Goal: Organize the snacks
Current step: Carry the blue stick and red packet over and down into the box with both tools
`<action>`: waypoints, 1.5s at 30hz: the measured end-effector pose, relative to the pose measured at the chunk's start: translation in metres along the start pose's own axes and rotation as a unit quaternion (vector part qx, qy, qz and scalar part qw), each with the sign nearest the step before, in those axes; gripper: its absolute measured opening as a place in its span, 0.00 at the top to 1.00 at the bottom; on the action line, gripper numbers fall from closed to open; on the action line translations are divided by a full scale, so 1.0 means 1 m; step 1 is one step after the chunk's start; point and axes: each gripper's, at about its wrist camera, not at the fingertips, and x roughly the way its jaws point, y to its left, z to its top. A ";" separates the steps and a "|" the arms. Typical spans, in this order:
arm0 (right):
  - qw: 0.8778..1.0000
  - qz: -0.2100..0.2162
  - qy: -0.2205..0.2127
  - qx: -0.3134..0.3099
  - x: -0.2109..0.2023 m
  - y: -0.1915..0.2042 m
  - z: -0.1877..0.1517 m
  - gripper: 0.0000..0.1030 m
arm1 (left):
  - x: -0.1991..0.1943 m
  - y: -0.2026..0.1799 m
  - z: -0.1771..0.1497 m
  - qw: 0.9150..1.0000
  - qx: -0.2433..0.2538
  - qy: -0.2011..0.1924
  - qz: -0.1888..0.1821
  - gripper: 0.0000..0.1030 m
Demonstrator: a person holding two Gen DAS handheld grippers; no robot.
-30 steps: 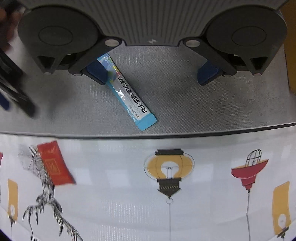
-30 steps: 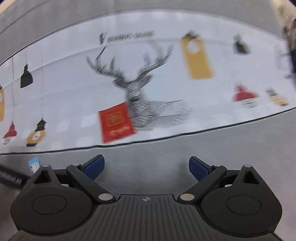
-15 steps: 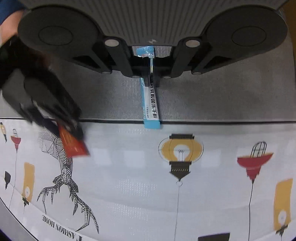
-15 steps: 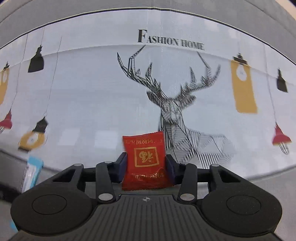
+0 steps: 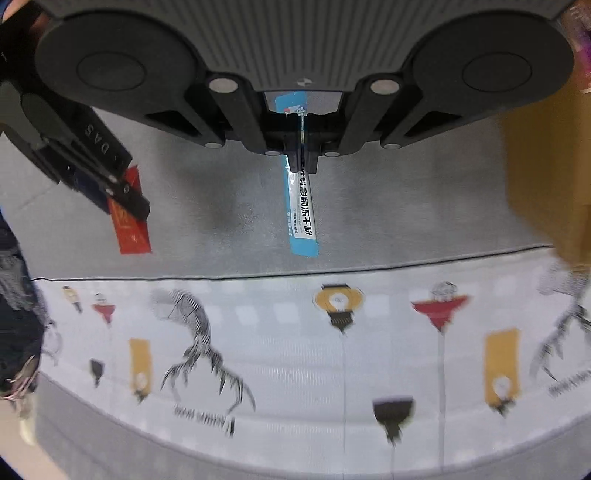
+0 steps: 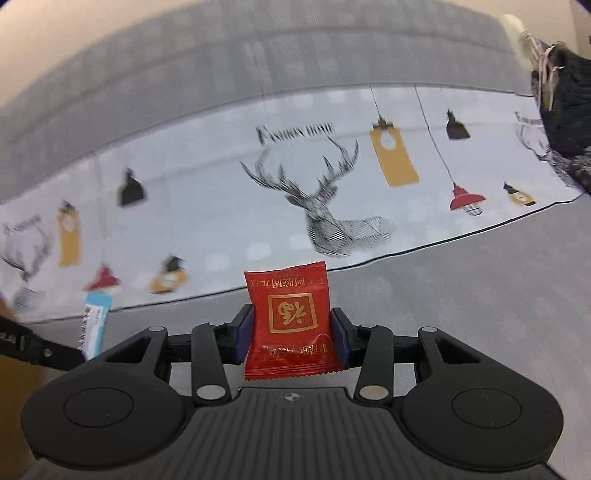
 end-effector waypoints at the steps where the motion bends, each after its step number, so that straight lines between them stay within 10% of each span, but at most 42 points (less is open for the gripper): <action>1: 1.000 0.004 -0.007 0.005 -0.017 0.007 0.000 0.56 | -0.016 0.002 -0.005 1.000 0.003 -0.008 0.002 0.99; 21: 0.986 0.159 -0.002 -0.044 -0.274 0.189 -0.056 0.56 | -0.275 0.140 -0.158 0.994 -0.028 -0.080 0.063 0.99; 32: 0.972 0.198 0.023 -0.121 -0.338 0.266 -0.106 0.55 | -0.333 0.211 -0.247 0.990 -0.076 -0.083 0.082 0.99; 45: 0.969 0.185 0.032 -0.160 -0.340 0.293 -0.109 0.55 | -0.334 0.247 -0.257 0.989 -0.091 -0.083 0.080 0.99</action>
